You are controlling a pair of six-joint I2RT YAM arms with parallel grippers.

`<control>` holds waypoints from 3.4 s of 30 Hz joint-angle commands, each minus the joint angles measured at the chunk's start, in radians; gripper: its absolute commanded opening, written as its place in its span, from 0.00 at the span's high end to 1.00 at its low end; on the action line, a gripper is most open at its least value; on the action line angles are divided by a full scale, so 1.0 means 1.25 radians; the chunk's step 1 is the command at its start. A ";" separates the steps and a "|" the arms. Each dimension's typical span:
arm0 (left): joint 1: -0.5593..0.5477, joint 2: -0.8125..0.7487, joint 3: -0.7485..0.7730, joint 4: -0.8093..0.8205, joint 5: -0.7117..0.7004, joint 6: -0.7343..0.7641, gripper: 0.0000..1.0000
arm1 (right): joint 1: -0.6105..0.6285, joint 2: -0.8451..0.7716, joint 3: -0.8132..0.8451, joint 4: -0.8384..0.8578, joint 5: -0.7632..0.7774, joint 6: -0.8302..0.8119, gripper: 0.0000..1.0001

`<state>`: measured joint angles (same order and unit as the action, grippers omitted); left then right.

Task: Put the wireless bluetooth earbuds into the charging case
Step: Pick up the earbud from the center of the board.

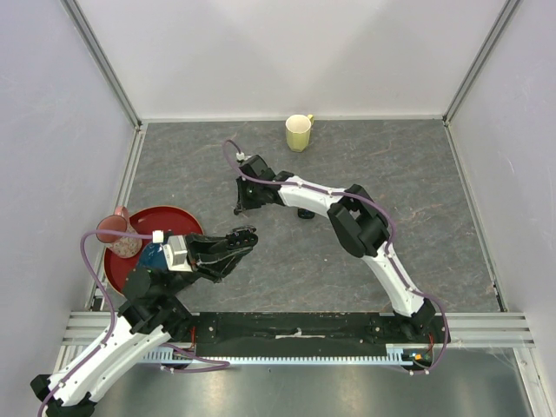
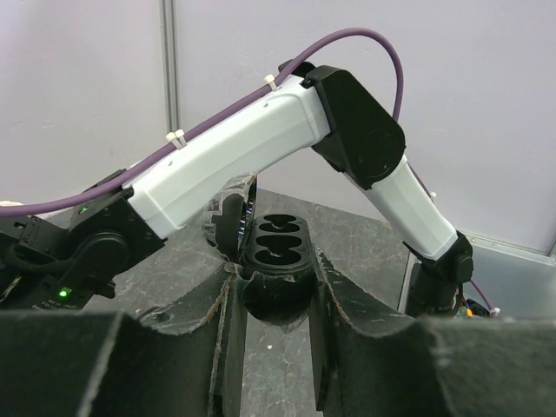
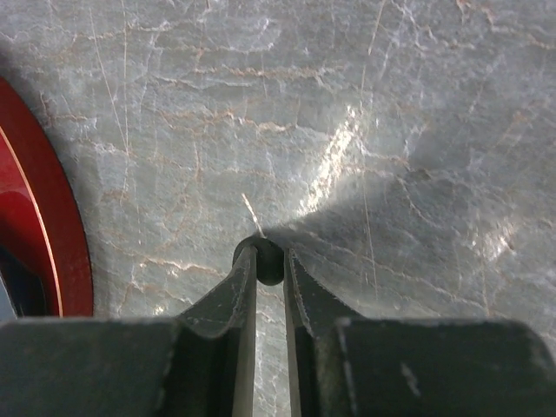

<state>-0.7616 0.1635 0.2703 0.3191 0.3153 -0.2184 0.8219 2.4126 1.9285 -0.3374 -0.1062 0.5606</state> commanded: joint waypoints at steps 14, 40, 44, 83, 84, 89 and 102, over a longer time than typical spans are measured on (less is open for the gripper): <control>-0.002 0.016 0.018 0.011 -0.014 -0.025 0.98 | -0.003 -0.450 -0.520 0.124 0.132 0.129 0.95; -0.003 0.089 0.006 0.071 -0.001 -0.073 0.98 | -0.003 -0.882 -1.122 0.207 0.184 0.451 0.85; -0.002 0.095 0.005 0.074 -0.002 -0.077 0.98 | -0.002 -0.883 -1.127 0.210 0.192 0.451 0.81; -0.002 0.106 -0.015 0.085 0.002 -0.098 0.98 | -0.117 -0.822 -0.961 0.090 -0.030 -0.037 0.64; -0.002 0.105 -0.016 0.085 0.001 -0.098 0.98 | -0.124 -0.820 -0.962 0.087 -0.036 -0.052 0.64; -0.003 0.110 -0.017 0.086 0.001 -0.095 0.98 | -0.156 -0.790 -0.959 0.075 -0.081 -0.089 0.65; -0.002 0.124 -0.025 0.101 0.003 -0.105 0.98 | -0.161 -0.718 -0.948 0.096 -0.133 -0.139 0.67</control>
<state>-0.7616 0.3145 0.2409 0.3931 0.3157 -0.3172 0.6235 1.4994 0.7086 -0.2420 -0.2478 0.4198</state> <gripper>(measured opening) 0.361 0.328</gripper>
